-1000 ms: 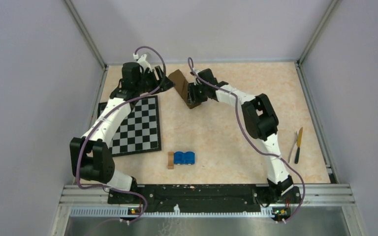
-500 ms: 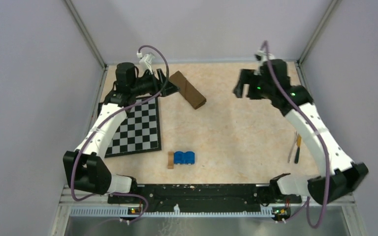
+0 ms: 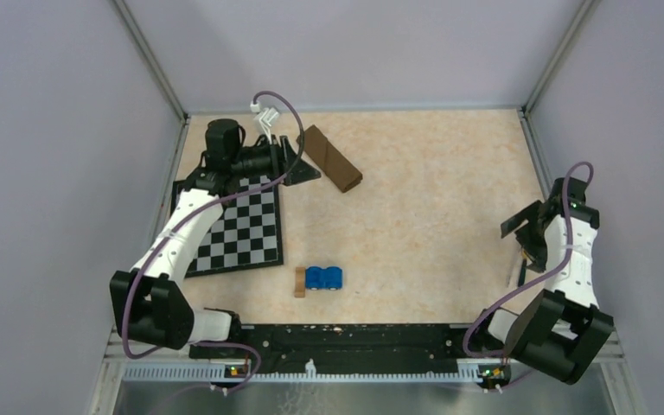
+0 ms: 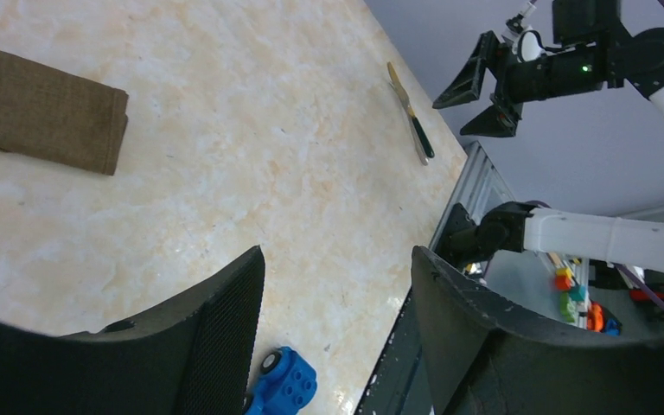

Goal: Fold the napkin into a case and place the utensils inside
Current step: Move the fork to the center of the board.

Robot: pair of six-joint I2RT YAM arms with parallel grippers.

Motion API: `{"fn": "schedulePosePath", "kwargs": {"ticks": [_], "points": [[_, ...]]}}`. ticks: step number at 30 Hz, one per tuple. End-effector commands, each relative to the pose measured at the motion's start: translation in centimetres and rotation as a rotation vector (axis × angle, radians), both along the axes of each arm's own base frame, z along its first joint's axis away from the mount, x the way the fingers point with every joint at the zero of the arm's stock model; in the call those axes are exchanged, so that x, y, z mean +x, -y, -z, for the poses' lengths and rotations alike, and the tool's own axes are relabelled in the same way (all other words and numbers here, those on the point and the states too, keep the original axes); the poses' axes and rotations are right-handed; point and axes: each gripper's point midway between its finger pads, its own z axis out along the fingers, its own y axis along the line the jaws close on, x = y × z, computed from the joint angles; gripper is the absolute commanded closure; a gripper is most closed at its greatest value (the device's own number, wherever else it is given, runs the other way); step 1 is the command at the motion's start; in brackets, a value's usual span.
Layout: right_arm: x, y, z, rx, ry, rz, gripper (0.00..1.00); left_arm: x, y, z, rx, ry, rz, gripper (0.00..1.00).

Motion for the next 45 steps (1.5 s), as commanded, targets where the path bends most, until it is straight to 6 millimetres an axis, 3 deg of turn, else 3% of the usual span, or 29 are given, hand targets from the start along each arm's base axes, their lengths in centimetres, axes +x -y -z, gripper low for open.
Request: {"fn": "schedulePosePath", "kwargs": {"ticks": [1,7,14,20,23,25,33,41,45], "points": [[-0.1,1.0,0.8,-0.002,-0.037,0.019,0.1,-1.2,1.4,-0.4,-0.045,0.004,0.099,0.32],[-0.1,2.6,2.4,-0.027,-0.065,0.042,0.09,-1.0,1.7,0.2,-0.008,-0.005,0.099,0.33],[1.5,3.8,1.8,-0.062,-0.012,0.029,0.09,-1.4,2.4,1.5,-0.083,-0.079,0.138,0.33],[2.3,5.5,0.6,-0.182,0.08,0.047,0.09,-0.5,2.9,3.6,-0.074,-0.071,0.122,0.33],[1.7,6.1,1.3,-0.195,0.032,0.1,0.11,0.2,3.0,4.5,-0.065,-0.058,0.108,0.33],[2.0,5.5,2.3,-0.142,0.011,0.091,0.12,0.8,2.8,5.3,-0.04,-0.071,0.081,0.33],[2.7,2.7,6.4,0.014,0.025,0.026,0.45,0.6,2.1,3.8,-0.013,-0.062,0.012,0.32],[2.3,3.5,7.8,-0.058,-0.062,0.012,0.48,0.2,1.8,2.6,-0.011,-0.028,-0.007,0.32],[2.3,3.3,9.0,-0.038,-0.084,0.014,0.61,0.1,1.8,2.0,-0.015,-0.008,0.004,0.33]]}}
